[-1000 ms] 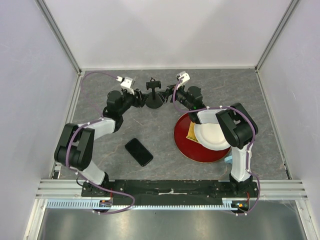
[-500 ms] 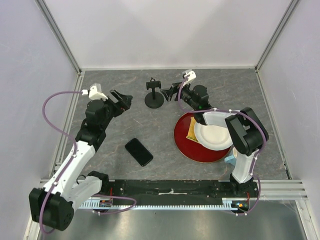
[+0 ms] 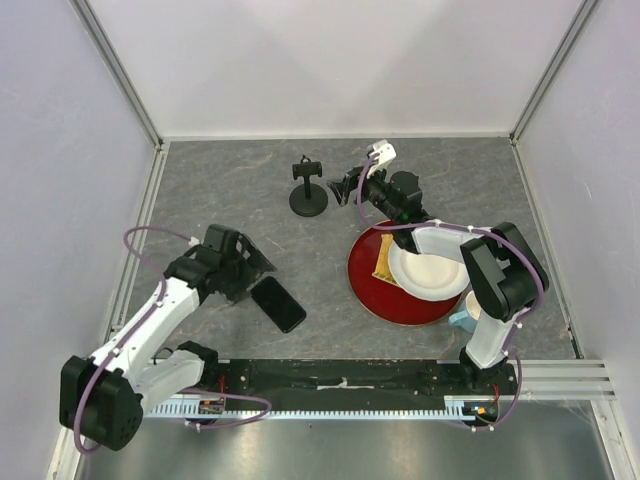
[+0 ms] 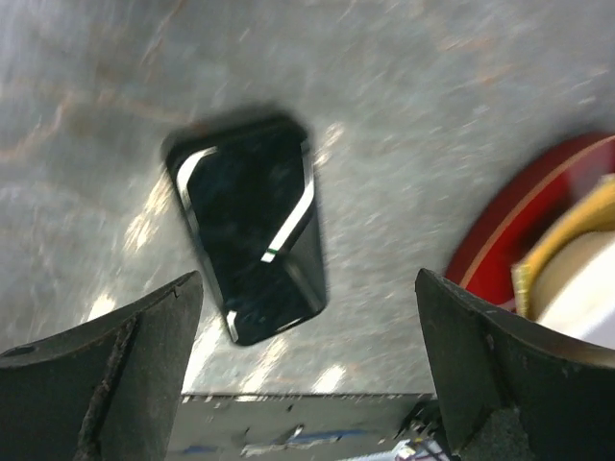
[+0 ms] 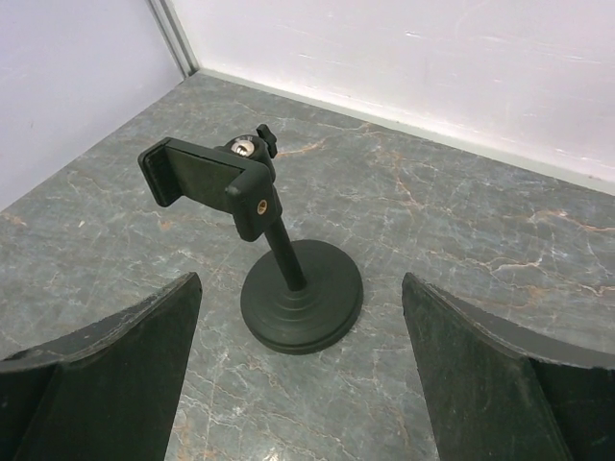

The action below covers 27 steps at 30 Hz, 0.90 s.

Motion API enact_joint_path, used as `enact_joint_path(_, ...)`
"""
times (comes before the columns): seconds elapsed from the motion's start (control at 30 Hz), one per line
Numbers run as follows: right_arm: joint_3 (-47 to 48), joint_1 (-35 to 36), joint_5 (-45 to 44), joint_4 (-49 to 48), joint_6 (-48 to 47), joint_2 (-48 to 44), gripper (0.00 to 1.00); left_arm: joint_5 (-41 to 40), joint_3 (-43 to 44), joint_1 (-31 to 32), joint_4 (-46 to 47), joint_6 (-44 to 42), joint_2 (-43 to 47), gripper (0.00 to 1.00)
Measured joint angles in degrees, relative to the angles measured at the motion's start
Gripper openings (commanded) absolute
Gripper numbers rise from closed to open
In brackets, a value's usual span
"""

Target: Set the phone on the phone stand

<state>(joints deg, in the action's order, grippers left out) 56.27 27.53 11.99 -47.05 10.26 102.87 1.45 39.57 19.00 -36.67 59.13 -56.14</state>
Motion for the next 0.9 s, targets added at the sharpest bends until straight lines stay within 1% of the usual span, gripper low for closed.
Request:
enact_joint_path(0.1,0.0,0.0,-0.4,0.6,-0.9,-0.2,0.92,-1.7,-0.6,4.3,-6.1,4.8,-3.5,0.98)
enact_joint_path(0.23,0.0,0.0,-0.5,1.1,-1.6,-0.2,0.92,-3.8,-0.2,8.7,-11.7,10.4,-9.3,0.99)
enact_joint_path(0.43,0.0,-0.1,-0.4,1.3,-1.7,-0.2,0.92,-4.4,1.0,13.1,-13.0,16.0,-17.9,1.0)
enact_joint_path(0.6,-0.6,-0.7,0.1,1.0,-1.5,-0.2,0.92,-4.6,3.2,14.6,-13.0,19.1,-19.6,1.0)
enact_joint_path(0.9,-2.1,-3.0,2.4,-1.7,1.0,-0.2,0.92,-4.4,3.6,14.6,-12.4,24.9,-20.6,1.0)
